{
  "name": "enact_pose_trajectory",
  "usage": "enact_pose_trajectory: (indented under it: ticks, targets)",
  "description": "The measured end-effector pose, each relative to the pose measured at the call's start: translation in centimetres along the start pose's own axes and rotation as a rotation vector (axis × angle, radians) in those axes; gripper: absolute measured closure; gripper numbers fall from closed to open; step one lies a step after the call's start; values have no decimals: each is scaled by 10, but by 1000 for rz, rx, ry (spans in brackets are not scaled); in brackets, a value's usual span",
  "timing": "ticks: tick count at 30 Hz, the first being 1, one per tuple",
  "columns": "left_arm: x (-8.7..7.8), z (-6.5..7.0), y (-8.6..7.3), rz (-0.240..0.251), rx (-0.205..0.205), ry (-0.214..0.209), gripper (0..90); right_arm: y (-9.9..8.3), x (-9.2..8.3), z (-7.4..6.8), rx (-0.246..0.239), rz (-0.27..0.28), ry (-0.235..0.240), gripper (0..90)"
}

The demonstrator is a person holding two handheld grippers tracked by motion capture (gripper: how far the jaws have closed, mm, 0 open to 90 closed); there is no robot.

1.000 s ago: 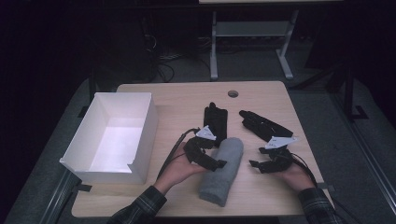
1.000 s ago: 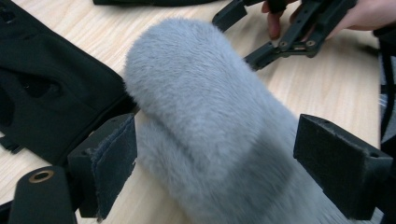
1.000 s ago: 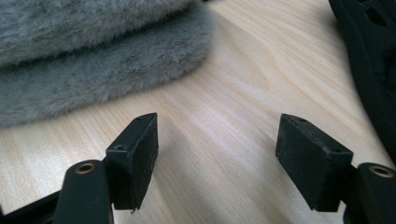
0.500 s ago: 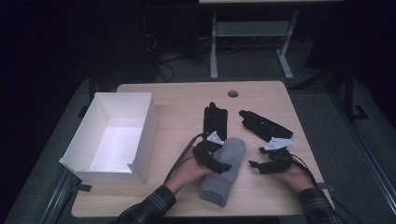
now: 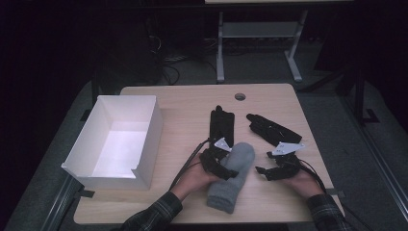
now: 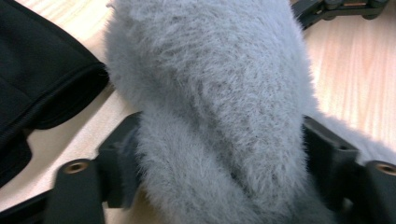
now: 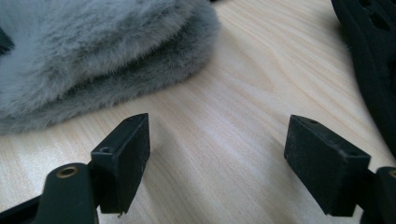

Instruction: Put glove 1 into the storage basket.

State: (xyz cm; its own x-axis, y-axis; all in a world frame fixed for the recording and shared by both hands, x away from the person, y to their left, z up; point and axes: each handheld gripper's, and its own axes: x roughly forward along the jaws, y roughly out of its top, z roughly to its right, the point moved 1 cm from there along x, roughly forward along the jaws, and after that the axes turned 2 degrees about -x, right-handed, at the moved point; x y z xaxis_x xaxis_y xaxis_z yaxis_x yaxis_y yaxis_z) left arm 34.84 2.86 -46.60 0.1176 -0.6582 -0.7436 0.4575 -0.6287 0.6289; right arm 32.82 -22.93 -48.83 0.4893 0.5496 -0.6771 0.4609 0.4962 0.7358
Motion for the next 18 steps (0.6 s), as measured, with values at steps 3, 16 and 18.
enact_pose_trajectory:
  ticks: [3, 16, 18]
  targets:
    - [-1, 1, 1, -19, -16, -35, 436, 0, 0, 0, 1, -1, -1, 214]
    - [-11, 5, 3, -5, -11, -69, 721, 0, 0, 0, 7, -3, -5, 203]
    - [-16, 5, 5, 7, -18, -79, 722, 0, 0, 0, 8, -3, -5, 203]
